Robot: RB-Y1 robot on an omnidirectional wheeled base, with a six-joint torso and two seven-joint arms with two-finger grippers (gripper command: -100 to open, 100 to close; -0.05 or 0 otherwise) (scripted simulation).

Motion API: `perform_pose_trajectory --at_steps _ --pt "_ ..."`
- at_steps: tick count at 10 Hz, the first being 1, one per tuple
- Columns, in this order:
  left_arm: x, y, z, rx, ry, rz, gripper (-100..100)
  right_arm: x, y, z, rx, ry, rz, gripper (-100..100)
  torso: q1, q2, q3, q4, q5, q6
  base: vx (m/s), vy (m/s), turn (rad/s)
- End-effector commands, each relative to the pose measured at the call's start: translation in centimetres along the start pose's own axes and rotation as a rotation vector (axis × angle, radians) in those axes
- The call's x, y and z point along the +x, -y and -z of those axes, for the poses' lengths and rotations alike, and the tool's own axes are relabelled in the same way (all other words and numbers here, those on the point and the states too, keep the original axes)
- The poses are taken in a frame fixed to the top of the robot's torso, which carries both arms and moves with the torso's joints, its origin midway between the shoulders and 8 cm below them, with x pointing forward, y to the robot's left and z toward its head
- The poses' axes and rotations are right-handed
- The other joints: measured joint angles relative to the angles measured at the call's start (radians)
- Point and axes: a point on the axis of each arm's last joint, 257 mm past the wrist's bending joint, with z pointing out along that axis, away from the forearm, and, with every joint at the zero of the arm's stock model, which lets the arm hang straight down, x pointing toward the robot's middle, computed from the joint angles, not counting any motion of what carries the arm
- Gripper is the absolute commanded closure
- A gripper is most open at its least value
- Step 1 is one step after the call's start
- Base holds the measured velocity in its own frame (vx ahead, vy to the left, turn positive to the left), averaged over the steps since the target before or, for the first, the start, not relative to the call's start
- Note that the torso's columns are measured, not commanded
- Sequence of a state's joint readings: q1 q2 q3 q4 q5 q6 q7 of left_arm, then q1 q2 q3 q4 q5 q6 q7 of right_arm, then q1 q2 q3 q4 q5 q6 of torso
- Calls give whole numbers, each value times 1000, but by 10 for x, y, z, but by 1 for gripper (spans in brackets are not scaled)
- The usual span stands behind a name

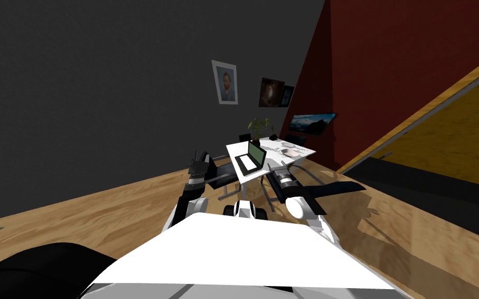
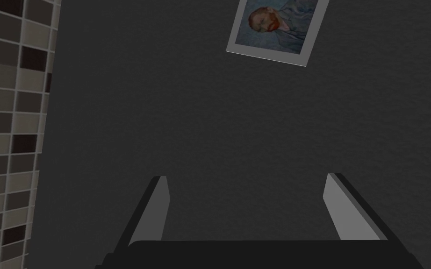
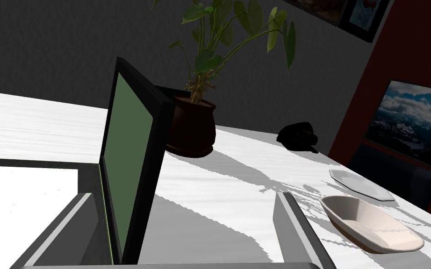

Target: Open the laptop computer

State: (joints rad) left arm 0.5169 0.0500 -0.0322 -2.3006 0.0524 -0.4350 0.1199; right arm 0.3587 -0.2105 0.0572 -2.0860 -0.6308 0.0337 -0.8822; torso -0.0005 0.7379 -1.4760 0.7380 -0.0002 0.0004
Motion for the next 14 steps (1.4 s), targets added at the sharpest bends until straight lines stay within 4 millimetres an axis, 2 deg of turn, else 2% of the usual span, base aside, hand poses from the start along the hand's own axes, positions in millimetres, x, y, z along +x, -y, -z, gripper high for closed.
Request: perform_pose_trajectory --at_steps 1,4,9,14 --pt "0 0 0 0 0 0 0 -13 11 -5 31 38 -152 -100 -1 -1 -1 0 0 -1 46 -139 201" --pt "0 0 0 0 0 0 0 -18 16 -7 44 56 -259 -100 3 1 1 0 1 -1 22 -75 89" --pt "0 0 0 0 0 0 0 -33 41 -15 90 119 -563 -100 0 0 0 0 0 -1 27 -89 126" --pt "0 0 0 0 0 0 0 -38 61 -20 115 158 -790 -100 2 1 0 0 0 0 13 -75 90"
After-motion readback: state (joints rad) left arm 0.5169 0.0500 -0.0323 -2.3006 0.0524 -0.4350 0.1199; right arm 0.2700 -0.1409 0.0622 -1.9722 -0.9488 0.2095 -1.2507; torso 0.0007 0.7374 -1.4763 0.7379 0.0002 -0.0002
